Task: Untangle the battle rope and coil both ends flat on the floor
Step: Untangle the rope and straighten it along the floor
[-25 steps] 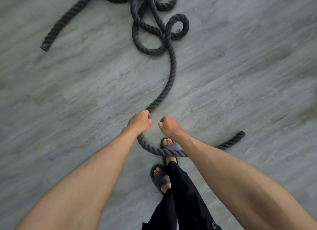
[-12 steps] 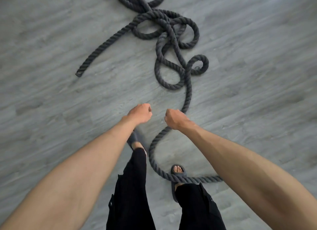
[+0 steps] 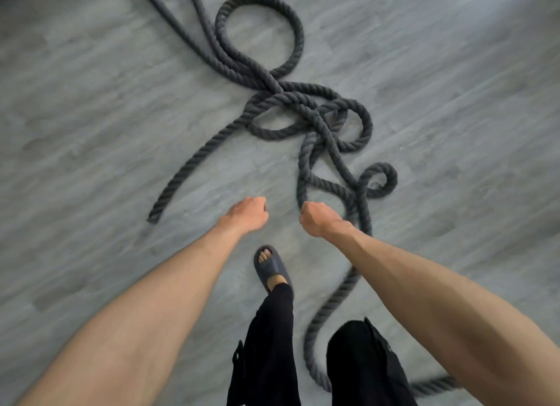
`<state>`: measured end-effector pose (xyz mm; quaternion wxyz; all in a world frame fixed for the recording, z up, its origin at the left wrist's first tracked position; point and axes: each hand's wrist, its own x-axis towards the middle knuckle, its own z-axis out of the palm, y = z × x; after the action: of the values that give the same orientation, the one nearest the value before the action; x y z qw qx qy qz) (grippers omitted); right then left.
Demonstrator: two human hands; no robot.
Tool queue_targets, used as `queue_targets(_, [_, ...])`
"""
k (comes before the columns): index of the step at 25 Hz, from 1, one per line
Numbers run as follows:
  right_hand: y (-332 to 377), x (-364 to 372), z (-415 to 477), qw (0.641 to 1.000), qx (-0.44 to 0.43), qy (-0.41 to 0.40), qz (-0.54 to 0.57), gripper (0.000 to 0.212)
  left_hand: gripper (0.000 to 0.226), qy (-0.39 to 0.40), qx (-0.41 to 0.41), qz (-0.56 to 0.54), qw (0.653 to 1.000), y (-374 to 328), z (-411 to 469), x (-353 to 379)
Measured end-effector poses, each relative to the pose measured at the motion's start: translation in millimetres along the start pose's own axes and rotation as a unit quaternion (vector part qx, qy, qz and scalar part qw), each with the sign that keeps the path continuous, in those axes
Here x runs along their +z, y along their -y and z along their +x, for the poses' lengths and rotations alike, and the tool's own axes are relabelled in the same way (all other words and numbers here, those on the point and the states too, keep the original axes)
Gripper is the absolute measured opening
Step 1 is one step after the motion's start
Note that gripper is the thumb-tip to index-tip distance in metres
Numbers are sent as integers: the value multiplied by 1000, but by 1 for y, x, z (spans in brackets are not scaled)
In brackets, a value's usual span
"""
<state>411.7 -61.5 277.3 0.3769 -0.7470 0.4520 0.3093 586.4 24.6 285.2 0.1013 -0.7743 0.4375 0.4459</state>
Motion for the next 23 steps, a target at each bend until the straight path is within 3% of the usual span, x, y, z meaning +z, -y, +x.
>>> queue_targets(5, [62,-88,95,999,-33,-28,28,22,25,6,-23,37,999,41,80,-112])
queue_targets(11, [60,-165,239,996,9,-53,69,9,27,1,7,34,999,15,230,-193])
queue_targets(18, [2,-158,403,983,124,-110,82,40,16,32,30,28,999,-4,447,-181])
queue_targets(23, [-42,-111,493,960,217,-157,83,69,67,-10,-35,53,998,33,544,-122])
